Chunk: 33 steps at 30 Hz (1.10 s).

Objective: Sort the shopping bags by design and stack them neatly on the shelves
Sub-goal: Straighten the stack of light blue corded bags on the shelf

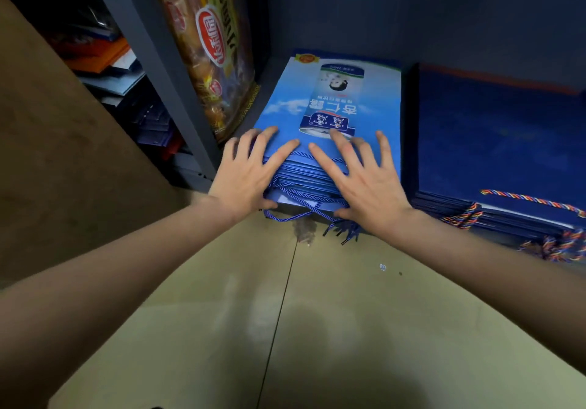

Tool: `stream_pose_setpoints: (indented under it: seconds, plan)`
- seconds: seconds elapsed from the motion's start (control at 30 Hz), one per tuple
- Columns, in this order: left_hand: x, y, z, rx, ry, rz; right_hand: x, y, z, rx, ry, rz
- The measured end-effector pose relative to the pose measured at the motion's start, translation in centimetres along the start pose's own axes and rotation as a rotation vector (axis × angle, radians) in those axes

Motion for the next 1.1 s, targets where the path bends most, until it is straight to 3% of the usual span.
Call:
stream_pose_setpoints:
  seconds: [0.3, 0.43, 0.67, 0.97, 1.03, 1.1]
  plan:
    - [-0.9, -0.6, 0.8, 0.03, 0.018, -0.043, -0.6, 0.5, 0.7, -0.026, 0.002, -0.015]
    - [-1.3, -0.5, 0.3, 0.018, -0.051, 0.009, -1.2, 0.7, 0.4, -0.036, -0.131, -0.008]
    - [-0.2, -0.2, 0.6, -0.073, 0.015, -0.033, -0.4, 0.3, 0.5, -0.001, -0.053, -0.005]
    - [-0.3, -0.8, 1.3, 0.074, -0.041, -0.003, -0.7, 0.4, 1.0, -0.099, -0.214, 0.017]
    - [0.4, -1.6, 1.4, 0.309, -0.13, 0.142, -0.9, 0.9, 1.3, -0.183, -0.258, 0.028]
    - [2.0, -2.5, 1.3, 0.644, -0.176, 0.458, -1.3, 1.3, 1.5, -0.271, -0.283, 0.021]
Point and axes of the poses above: each hand's wrist, its own x-axis away from the middle knuckle, its own z-axis out of the back of the hand, y = z × x, the point moved 6 cm from there along -x, towards the middle knuckle, and after that the axes turned 5 degrees about -x, right-handed, at the moved point
